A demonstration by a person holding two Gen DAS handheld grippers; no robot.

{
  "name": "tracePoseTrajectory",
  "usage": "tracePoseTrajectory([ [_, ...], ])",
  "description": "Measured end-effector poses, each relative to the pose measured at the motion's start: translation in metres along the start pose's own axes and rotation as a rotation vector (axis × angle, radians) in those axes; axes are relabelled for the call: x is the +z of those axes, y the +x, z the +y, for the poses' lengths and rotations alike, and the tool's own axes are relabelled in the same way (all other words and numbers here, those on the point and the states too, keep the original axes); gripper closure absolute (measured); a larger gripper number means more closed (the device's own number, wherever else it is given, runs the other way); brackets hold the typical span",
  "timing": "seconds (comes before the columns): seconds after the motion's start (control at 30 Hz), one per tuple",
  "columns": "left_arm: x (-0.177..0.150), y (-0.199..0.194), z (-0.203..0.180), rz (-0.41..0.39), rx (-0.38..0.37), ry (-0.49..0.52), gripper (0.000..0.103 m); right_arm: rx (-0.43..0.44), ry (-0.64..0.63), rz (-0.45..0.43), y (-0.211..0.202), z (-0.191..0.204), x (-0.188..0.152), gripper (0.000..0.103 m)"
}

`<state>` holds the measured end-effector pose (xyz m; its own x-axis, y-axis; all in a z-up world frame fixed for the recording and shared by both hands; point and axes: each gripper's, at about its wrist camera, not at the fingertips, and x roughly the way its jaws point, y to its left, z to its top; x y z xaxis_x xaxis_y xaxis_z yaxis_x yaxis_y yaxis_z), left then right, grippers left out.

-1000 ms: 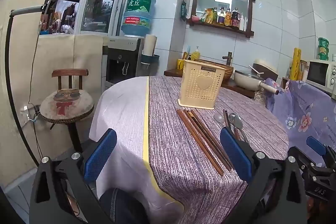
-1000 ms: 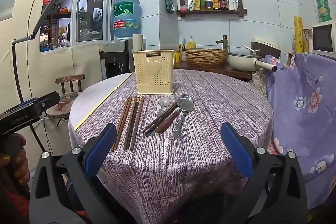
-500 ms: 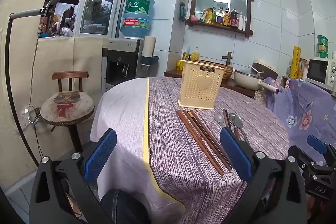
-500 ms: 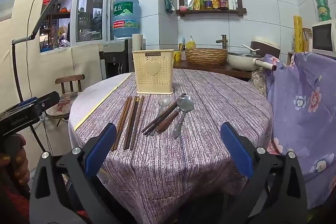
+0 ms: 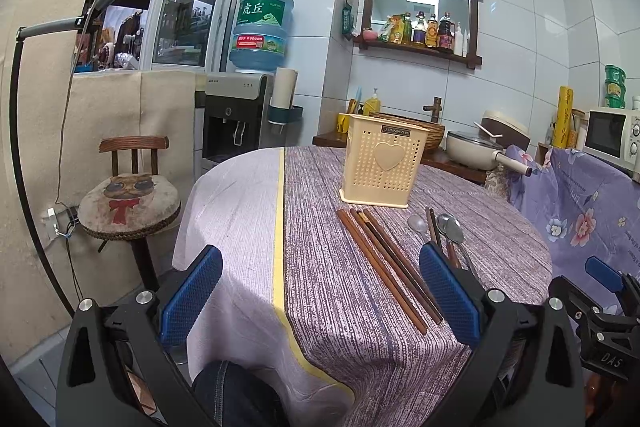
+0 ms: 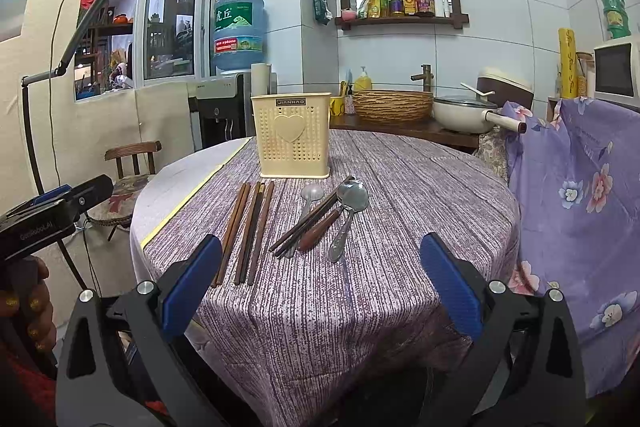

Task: Organize utensils

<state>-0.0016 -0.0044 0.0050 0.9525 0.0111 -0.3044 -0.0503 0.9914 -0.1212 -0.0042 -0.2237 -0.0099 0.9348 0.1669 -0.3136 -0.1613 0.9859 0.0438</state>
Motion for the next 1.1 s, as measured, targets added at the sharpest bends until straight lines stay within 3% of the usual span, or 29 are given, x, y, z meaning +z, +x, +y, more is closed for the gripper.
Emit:
tracePoseTrajectory([
  [1.1,-0.0022,-0.0015,-0.0001,-0.007,0.001,0.003,0.005,0.006,0.011,0.018,-0.0001,0.0033,-0.0027,0.005],
])
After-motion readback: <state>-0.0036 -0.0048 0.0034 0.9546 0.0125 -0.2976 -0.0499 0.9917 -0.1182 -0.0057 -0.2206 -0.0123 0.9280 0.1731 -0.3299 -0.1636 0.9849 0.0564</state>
